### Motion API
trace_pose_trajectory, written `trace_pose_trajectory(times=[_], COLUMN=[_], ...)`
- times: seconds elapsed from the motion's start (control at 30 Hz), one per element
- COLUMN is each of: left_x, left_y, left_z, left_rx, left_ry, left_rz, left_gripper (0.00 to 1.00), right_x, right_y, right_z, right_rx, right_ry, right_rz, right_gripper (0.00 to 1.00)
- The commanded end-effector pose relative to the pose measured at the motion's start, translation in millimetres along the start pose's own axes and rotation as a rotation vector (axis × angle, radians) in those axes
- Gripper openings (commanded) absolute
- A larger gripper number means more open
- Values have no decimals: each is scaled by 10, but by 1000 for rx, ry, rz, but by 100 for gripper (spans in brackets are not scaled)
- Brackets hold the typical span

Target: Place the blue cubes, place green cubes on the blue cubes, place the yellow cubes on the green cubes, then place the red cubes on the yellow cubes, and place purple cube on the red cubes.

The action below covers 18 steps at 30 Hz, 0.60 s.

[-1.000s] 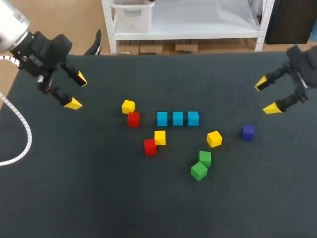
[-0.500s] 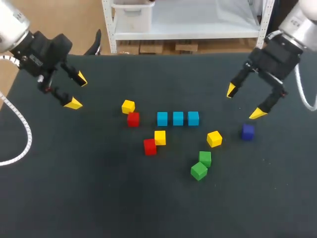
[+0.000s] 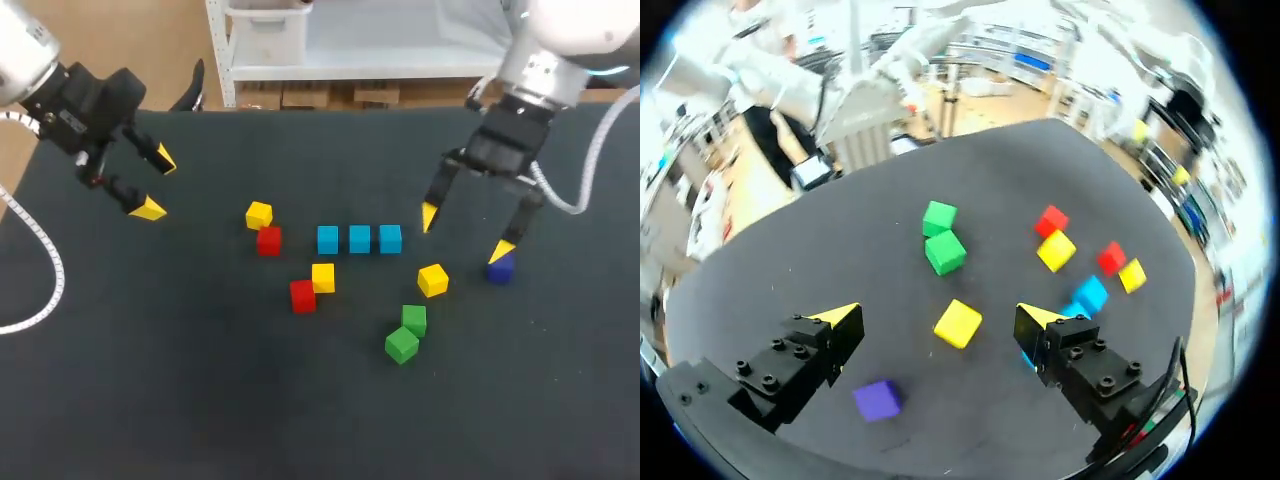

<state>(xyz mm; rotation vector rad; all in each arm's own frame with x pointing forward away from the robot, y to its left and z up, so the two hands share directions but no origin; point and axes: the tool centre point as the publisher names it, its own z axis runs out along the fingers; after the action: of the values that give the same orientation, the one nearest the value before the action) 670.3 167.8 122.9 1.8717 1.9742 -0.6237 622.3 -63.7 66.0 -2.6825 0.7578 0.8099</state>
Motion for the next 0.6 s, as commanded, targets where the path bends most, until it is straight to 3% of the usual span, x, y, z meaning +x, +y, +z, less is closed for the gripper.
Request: trace_pose_trajectory(times=[0.03,0.33,0.6], left_x=[10,10,10], left_y=[-2,-2,-2], left_z=[2,2,2], left_rx=[-2,-2,-2], left_ry=[-3,-3,-3], left_rz=[3,3,3], left_gripper=[100,100,100], right_x=[-59,-140,-152], right_y=[-94,-128,-158], right_z=[187,495,744], right_rx=[-374,-394,-380], right_ry=[104,187,196], right_rz=[-701,-812,-841], right_gripper=[100,100,100])
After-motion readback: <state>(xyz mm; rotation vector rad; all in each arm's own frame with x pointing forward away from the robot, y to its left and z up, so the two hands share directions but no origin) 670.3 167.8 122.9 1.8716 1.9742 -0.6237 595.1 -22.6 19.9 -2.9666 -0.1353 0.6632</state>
